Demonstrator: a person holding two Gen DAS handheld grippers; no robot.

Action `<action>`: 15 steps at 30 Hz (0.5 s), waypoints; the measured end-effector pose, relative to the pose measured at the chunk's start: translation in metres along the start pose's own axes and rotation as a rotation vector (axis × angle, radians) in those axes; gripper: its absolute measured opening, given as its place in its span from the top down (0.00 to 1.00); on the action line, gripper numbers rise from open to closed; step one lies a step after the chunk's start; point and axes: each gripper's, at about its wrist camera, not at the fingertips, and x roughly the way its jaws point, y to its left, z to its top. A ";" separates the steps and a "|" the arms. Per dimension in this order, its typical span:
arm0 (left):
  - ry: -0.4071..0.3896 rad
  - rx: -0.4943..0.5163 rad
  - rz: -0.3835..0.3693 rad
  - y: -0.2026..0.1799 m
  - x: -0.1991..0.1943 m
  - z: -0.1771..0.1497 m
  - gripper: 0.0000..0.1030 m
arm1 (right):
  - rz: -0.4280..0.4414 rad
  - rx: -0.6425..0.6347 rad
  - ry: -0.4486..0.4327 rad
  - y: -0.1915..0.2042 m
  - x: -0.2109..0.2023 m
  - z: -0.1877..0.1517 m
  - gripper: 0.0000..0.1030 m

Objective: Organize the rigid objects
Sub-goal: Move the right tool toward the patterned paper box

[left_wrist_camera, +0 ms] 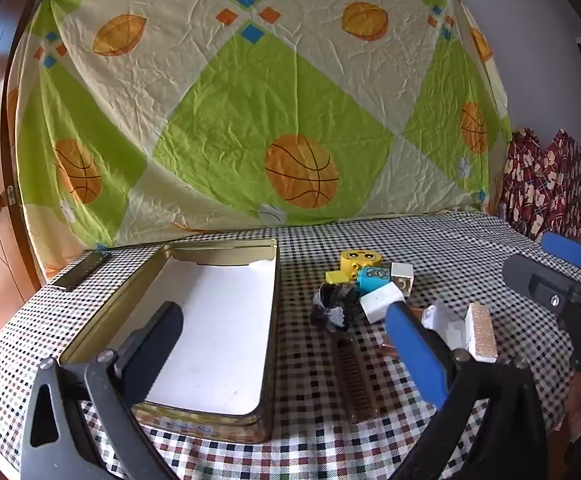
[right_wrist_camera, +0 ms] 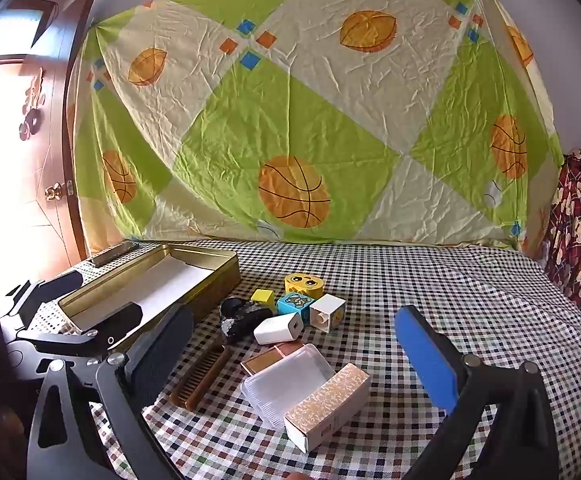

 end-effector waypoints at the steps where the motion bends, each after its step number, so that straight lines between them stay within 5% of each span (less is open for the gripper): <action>1: -0.001 0.003 0.010 0.000 0.000 0.000 0.00 | 0.000 0.003 0.005 0.000 0.000 0.000 0.01; 15: 0.055 -0.001 -0.016 -0.007 0.011 -0.010 0.00 | -0.003 0.044 0.032 -0.015 0.000 0.000 0.01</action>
